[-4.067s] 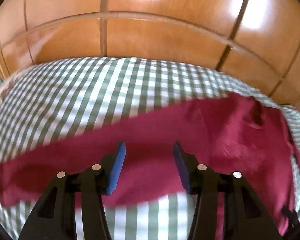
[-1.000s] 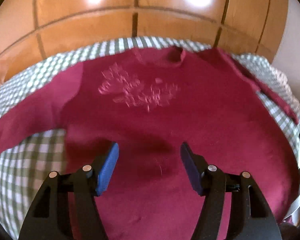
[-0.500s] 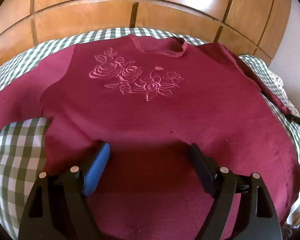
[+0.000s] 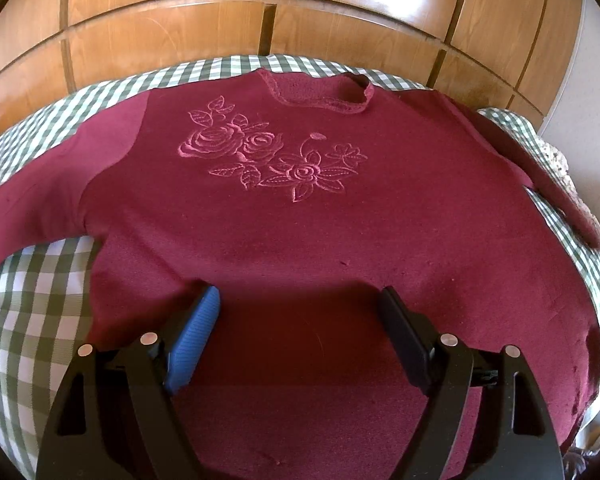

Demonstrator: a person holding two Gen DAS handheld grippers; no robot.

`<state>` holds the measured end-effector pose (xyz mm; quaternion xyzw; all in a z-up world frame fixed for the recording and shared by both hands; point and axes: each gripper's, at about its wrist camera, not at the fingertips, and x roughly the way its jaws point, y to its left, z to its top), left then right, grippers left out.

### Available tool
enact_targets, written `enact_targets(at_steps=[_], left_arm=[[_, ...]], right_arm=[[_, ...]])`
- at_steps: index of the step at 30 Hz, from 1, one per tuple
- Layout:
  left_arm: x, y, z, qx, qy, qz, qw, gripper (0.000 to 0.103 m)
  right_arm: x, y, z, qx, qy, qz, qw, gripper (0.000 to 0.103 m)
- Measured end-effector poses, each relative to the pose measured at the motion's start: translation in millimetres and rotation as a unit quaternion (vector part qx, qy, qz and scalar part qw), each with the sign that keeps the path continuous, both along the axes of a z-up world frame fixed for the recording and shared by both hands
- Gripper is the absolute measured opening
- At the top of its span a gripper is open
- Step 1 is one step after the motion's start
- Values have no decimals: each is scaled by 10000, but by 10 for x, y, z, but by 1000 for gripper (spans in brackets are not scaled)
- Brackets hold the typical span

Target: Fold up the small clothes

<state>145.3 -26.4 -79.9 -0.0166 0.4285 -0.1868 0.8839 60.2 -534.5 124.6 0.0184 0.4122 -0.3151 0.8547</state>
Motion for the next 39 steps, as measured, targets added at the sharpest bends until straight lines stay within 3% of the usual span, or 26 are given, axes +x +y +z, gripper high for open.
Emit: enact_targets(at_steps=[6, 9, 10, 11, 12, 17, 20, 25, 29, 33, 36, 38, 39], left_arm=[[-3, -18, -2, 56, 1, 7, 10000, 81], [0, -22, -5, 78, 8, -2, 10000, 81], [2, -25, -7, 87, 13, -7, 10000, 82], [1, -29, -8, 95, 12, -14, 10000, 83], [0, -31, -9, 100, 12, -18, 9999, 83], [1, 1, -6, 6, 2, -7, 10000, 83], [2, -2, -8, 1, -3, -6, 10000, 83], [12, -20, -7, 24, 14, -44, 10000, 85], [8, -24, -8, 34, 11, -45, 10000, 85], [8, -21, -11, 59, 11, -45, 10000, 85], [11, -24, -14, 77, 4, -46, 10000, 85], [1, -22, -11, 69, 8, -41, 10000, 85], [1, -23, -10, 62, 7, -41, 10000, 85]], right_arm=[[390, -492, -188, -182, 82, -568, 9982, 0], [347, -564, -273, 167, -159, -677, 9974, 1], [307, -553, -292, 167, -200, -652, 9975, 9], [264, -528, -315, 162, -206, -606, 9978, 27], [201, -488, -338, 165, -202, -552, 9981, 35], [-292, -337, -367, 278, -373, -409, 9981, 49], [-676, -378, -370, 624, -546, -530, 9952, 54], [-1086, -391, -531, 931, -382, -628, 9929, 56], [-1138, -114, -658, 933, -200, -123, 9954, 57], [-962, 300, -714, 576, -114, 659, 9961, 57], [-655, 499, -991, 148, 492, 1054, 9931, 54], [-479, 471, -1272, 421, 946, 1155, 9879, 42], [-458, 490, -1298, 318, 927, 1207, 9878, 31]])
